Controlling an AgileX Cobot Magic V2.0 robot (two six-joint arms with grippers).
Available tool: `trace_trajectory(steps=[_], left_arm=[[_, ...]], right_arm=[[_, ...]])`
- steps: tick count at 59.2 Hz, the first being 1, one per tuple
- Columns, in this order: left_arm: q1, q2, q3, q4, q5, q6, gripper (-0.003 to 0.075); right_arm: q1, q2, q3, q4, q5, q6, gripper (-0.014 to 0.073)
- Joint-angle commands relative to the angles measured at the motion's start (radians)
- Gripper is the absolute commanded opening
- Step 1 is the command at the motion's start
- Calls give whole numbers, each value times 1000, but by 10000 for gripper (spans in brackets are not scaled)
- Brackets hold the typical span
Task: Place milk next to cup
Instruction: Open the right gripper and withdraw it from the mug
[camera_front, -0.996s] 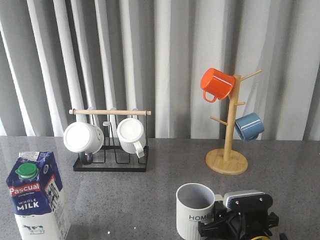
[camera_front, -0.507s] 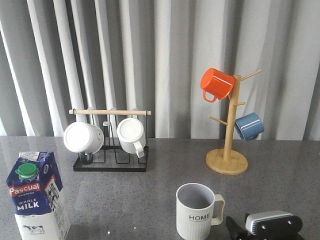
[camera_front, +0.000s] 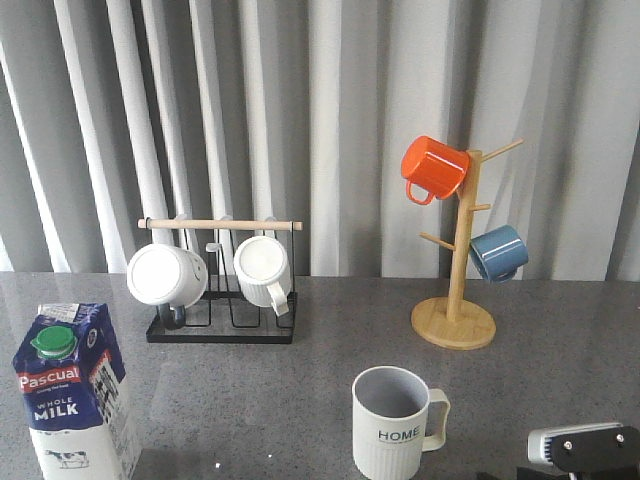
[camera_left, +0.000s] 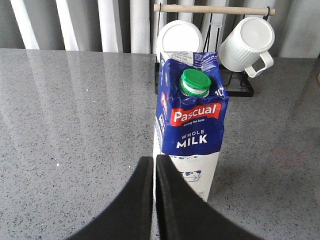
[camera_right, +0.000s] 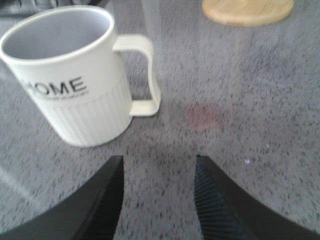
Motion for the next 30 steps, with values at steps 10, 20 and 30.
trace_trajectory(steps=[10,20,30], left_arm=[[2,4,-35,-6,-68,-3,-6],[2,4,-35,-6,-68,-3,-6],[2,4,-35,-6,-68,-3,-6]], right_arm=[[-72,-175,-116,-226,273,90,328],[-110,-299,-147,-341,396,153,328],[-171,-406,-156,-360,470,147,328]])
